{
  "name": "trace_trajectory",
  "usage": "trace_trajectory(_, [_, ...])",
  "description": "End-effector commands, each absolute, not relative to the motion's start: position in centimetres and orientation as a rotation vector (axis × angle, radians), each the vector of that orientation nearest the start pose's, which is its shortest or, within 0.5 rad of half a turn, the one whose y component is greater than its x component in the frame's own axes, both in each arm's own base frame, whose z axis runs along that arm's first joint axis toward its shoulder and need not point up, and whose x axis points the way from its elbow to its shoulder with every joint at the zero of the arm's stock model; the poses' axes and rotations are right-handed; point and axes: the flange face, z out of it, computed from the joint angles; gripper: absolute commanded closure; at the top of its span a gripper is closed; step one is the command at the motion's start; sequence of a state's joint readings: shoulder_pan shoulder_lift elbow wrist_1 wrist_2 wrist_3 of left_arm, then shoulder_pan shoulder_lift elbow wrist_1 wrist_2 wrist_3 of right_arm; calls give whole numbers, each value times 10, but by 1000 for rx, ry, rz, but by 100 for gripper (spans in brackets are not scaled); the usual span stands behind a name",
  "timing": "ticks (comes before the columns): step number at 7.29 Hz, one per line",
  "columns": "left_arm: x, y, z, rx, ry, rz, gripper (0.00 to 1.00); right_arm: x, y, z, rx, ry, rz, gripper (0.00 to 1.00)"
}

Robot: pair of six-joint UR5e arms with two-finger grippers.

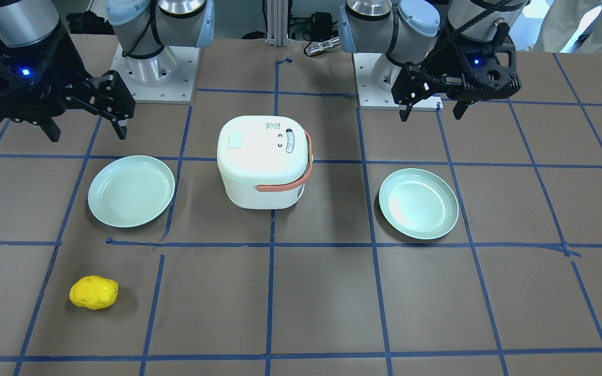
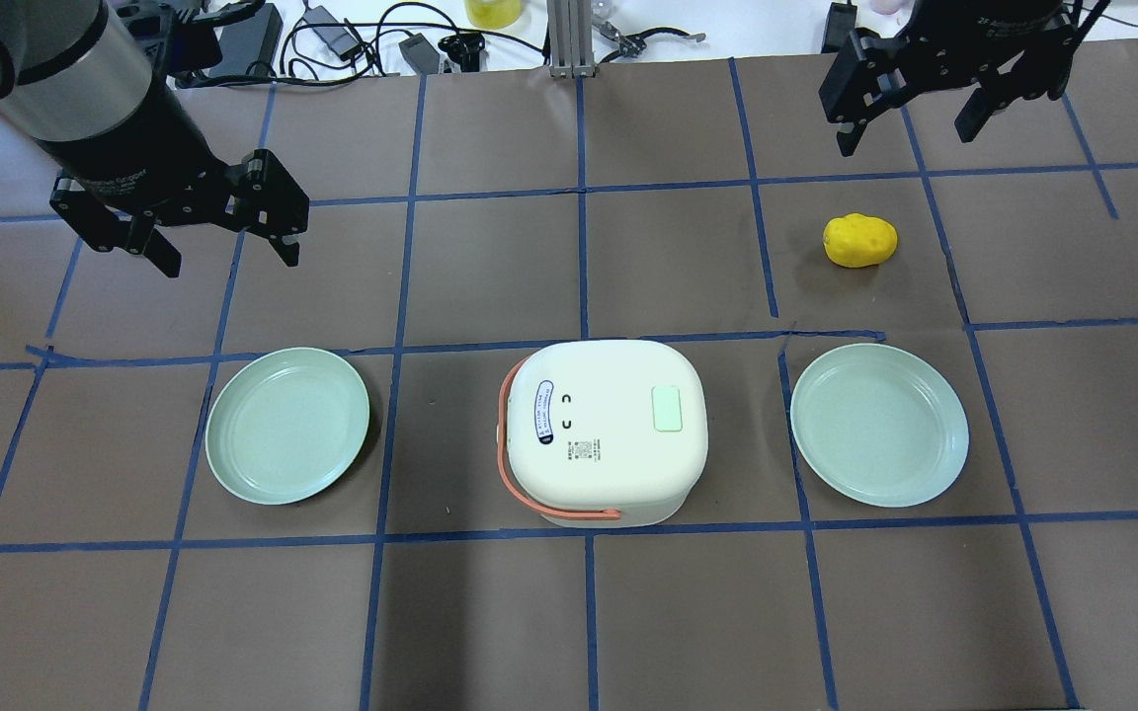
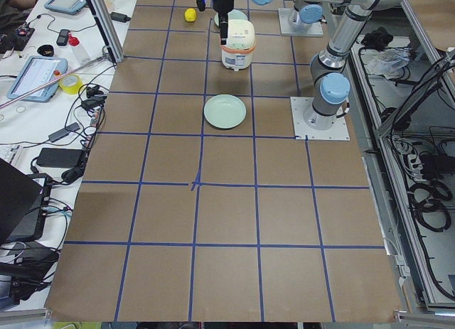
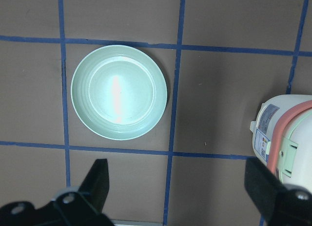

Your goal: Press rice cooker button

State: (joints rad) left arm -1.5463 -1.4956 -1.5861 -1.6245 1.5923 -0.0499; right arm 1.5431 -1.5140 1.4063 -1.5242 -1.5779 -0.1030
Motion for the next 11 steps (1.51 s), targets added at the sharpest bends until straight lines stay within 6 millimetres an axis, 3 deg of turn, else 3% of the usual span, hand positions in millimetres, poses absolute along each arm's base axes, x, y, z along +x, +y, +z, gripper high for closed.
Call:
trace_trajectory(1, [-120, -463, 512, -117, 3118, -12, 0, 117, -523, 536, -116, 3154, -95, 0])
trace_trajectory(9, [-120, -463, 511, -117, 3118, -10, 0, 118, -523, 537, -116, 3154, -100, 0])
trace_trajectory(10, [-120, -463, 511, -115, 3118, -10, 0, 118, -522, 537, -116, 3156, -95, 12])
trace_trajectory(11, [-120, -463, 511, -115, 3118, -10, 0, 122, -515, 537, -123, 3146, -58, 32])
